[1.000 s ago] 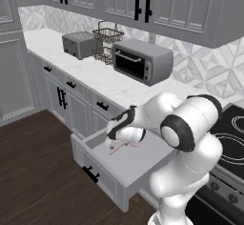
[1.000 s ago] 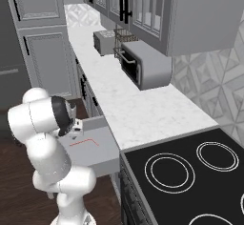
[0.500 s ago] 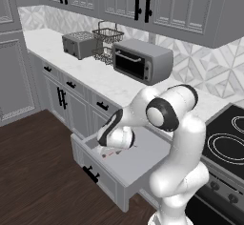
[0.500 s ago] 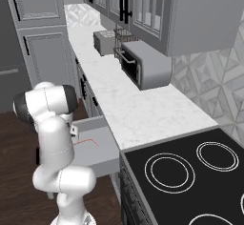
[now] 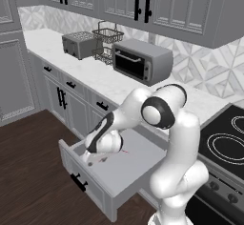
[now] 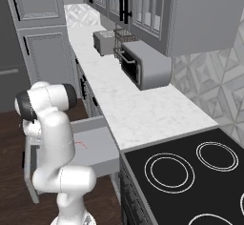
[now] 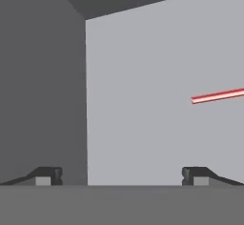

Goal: Take a straw from the drawer in front and place it inside the glass cup on the dining counter.

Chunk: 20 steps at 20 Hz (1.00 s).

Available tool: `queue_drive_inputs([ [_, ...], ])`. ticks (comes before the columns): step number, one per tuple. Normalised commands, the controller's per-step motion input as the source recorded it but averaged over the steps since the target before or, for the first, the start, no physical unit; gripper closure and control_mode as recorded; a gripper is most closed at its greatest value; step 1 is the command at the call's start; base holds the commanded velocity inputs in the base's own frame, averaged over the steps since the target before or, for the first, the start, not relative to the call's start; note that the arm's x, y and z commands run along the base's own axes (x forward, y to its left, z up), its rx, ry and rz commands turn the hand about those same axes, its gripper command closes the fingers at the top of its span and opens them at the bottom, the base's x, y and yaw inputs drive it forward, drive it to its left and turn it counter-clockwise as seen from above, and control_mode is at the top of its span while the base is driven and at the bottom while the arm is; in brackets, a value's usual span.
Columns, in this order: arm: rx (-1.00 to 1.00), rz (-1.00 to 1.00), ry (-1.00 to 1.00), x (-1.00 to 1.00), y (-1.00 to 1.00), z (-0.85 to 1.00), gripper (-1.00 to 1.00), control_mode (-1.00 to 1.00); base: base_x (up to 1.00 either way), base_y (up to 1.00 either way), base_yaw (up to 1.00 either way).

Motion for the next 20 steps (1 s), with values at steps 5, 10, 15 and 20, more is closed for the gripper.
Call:
queue_drive_inputs([
  [5,0.0,-0.13,-0.03,-0.37,-0.02,0.28,-1.0,-1.0,0.0,0.0,0.0],
  [10,-0.01,-0.34,0.0,0.06,-0.74,0.52,-1.0,-1.0,0.0,0.0,0.0],
  [15,-0.04,-0.16,0.0,0.18,-0.77,0.28,-1.0,-1.0,0.0,0.0,0.0],
  [20,-0.13,0.0,0.0,0.21,-0.41,0.07,-1.0,-1.0,0.0,0.0,0.0],
])
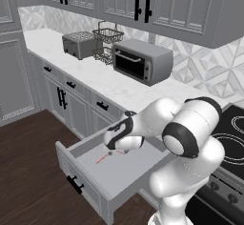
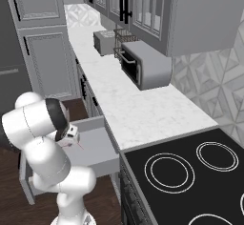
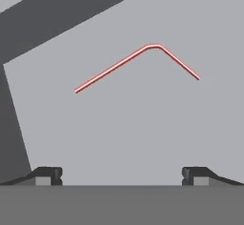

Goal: Take a straw from the drawer in front and place it inside the glass cup on the dining counter.

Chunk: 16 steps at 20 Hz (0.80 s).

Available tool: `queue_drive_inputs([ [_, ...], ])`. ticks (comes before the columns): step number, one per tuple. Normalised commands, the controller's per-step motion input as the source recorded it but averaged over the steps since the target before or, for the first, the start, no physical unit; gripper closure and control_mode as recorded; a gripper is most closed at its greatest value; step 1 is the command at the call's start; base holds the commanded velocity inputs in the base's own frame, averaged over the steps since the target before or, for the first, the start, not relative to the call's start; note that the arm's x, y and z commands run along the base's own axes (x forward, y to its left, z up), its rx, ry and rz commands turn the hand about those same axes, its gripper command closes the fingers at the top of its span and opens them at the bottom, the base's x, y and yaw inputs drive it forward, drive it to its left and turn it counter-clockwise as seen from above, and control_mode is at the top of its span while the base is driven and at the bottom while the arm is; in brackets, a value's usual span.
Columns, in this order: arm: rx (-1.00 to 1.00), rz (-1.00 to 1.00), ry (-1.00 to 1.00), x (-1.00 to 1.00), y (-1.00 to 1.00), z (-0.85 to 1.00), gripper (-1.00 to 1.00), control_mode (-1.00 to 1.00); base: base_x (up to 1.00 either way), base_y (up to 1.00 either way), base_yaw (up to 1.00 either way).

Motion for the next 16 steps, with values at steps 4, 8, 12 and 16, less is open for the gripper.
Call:
queue_drive_inputs([
  [4,-0.16,0.14,0.0,0.26,-0.17,0.0,-1.0,-1.0,0.0,0.0,0.0],
  [8,-0.12,0.17,0.0,0.39,-0.09,0.0,-1.0,-1.0,0.0,0.0,0.0],
  [12,-0.07,0.18,0.0,0.32,-0.04,-0.01,-1.0,-1.0,0.0,0.0,0.0],
  [16,-0.02,0.18,0.0,0.23,0.0,-0.15,-1.0,-1.0,0.0,0.0,0.0],
])
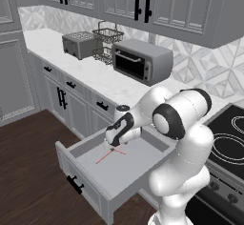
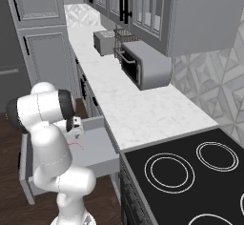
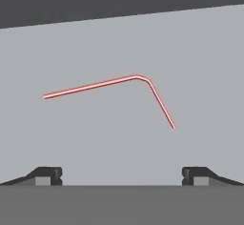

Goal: Take a straw from the drawer in front and place it inside the glass cup on the dining counter.

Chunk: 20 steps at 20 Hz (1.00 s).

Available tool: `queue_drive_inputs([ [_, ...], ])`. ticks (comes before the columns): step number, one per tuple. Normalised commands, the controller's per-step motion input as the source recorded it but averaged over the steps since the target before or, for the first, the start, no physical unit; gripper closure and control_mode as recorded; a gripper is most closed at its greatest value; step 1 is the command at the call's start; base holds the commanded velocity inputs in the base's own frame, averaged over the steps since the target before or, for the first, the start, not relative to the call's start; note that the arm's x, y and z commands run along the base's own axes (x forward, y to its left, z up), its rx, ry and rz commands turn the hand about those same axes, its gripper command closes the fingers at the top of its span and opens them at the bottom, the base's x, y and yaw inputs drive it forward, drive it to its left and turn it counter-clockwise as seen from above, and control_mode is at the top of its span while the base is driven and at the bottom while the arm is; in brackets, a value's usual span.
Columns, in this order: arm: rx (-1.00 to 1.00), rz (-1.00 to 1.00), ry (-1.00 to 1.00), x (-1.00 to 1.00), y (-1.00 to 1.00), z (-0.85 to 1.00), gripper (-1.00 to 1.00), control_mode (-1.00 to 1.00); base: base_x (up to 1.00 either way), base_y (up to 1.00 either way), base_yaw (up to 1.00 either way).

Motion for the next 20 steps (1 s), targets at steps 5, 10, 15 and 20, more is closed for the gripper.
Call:
queue_drive_inputs([
  [5,-0.02,0.18,0.0,0.17,-0.03,-0.27,-1.0,-1.0,0.0,0.0,0.0],
  [10,-0.02,0.21,0.0,0.13,-0.13,-0.41,-1.0,-1.0,0.0,0.0,0.0],
  [15,-0.01,0.19,0.0,0.26,-0.06,-0.28,-1.0,-1.0,0.0,0.0,0.0],
  [20,-0.02,0.1,0.01,0.33,0.0,-0.28,-1.0,-1.0,0.0,0.0,0.0],
])
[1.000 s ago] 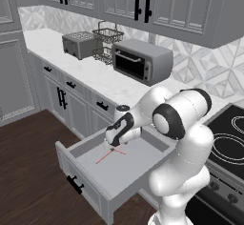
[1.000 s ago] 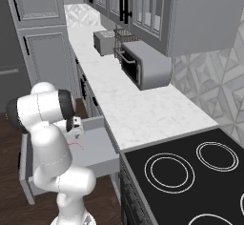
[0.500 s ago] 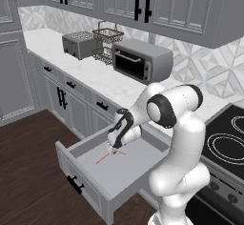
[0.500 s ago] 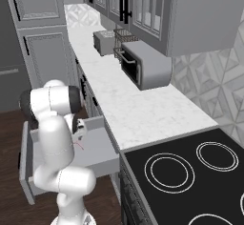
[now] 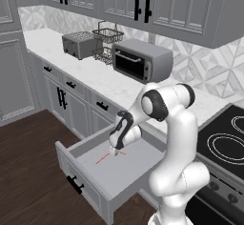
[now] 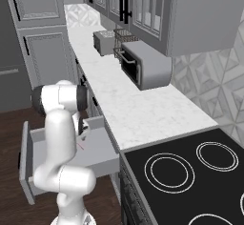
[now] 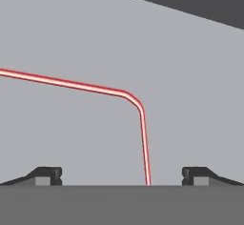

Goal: Take a straw from the drawer in front and place it inside the glass cup on the dining counter.

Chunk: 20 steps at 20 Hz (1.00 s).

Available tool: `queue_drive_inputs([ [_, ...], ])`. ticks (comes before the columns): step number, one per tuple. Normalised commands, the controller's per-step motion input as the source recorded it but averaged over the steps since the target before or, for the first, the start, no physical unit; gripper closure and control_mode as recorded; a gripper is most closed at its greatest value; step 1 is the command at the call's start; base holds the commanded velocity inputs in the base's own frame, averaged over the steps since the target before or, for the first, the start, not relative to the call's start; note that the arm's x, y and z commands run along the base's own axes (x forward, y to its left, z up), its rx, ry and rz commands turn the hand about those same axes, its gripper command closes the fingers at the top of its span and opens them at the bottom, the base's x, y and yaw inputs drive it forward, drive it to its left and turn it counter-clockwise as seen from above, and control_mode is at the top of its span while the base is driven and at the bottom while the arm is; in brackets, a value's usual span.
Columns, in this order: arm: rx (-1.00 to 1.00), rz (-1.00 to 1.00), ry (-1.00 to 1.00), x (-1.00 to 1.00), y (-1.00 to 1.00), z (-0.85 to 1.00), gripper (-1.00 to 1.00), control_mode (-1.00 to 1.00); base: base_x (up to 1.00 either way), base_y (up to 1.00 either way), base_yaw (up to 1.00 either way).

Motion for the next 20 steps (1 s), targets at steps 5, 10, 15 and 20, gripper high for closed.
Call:
queue_drive_inputs([
  [5,-0.03,0.03,0.02,0.21,0.0,-0.33,-1.0,-1.0,0.0,0.0,0.0],
  [10,-0.03,0.01,0.03,0.17,0.0,-0.32,-1.0,-1.0,0.0,0.0,0.0],
  [15,-0.03,0.01,0.02,0.14,0.0,-0.29,-1.0,-1.0,0.0,0.0,0.0],
  [20,-0.03,0.02,0.06,0.06,0.0,-0.42,-1.0,-1.0,0.0,0.0,0.0],
])
